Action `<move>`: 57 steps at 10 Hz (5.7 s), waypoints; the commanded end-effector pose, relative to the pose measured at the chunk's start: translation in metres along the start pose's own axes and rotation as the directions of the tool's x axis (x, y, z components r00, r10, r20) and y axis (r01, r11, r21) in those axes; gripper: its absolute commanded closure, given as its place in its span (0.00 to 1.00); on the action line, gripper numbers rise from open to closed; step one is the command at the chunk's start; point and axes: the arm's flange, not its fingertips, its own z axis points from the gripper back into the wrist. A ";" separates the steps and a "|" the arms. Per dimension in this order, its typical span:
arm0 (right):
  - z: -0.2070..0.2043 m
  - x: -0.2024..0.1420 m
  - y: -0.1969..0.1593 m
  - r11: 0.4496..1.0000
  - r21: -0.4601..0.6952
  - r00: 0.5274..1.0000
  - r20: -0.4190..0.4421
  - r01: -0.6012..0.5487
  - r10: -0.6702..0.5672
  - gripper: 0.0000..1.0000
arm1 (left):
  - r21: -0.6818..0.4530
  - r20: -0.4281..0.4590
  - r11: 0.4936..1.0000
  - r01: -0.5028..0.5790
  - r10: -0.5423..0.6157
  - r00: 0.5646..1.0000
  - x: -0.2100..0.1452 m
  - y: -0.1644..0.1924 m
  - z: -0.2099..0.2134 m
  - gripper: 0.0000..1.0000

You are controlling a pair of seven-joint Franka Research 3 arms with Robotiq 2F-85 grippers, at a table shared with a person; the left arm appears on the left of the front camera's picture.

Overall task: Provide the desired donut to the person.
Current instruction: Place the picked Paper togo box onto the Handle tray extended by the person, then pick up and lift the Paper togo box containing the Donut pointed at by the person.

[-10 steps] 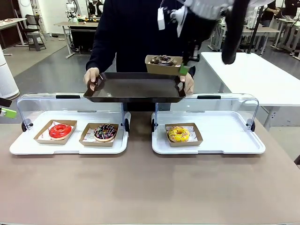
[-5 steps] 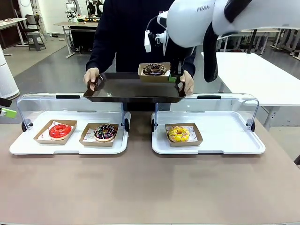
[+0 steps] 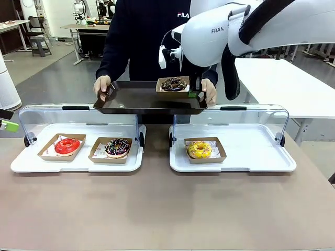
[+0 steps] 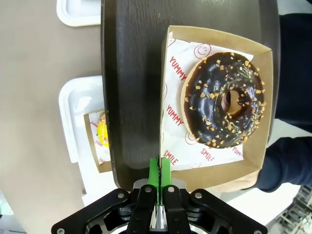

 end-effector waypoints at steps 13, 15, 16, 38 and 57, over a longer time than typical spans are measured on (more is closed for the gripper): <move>-0.039 0.000 -0.049 0.991 0.130 0.995 0.096 -0.017 0.004 0.39 | -0.004 0.017 1.000 0.013 -0.013 1.000 -0.003 0.002 0.000 0.00; -0.038 -0.002 -0.050 0.991 0.135 0.994 0.106 -0.015 0.001 0.00 | -0.004 0.017 1.000 0.013 -0.013 1.000 -0.003 0.002 0.000 0.00; -0.036 -0.004 -0.050 0.990 0.140 0.994 0.109 -0.017 0.002 0.00 | -0.004 0.017 1.000 0.013 -0.013 1.000 -0.003 0.002 0.000 0.00; 0.024 -0.078 -0.018 0.989 0.146 0.976 0.216 -0.008 -0.024 0.00 | -0.004 0.017 1.000 0.013 -0.013 1.000 -0.003 0.002 0.000 0.00; -0.017 -0.359 0.108 0.955 0.146 0.621 0.733 0.258 -0.280 0.00 | -0.004 0.017 1.000 0.013 -0.013 1.000 -0.003 0.002 0.000 0.00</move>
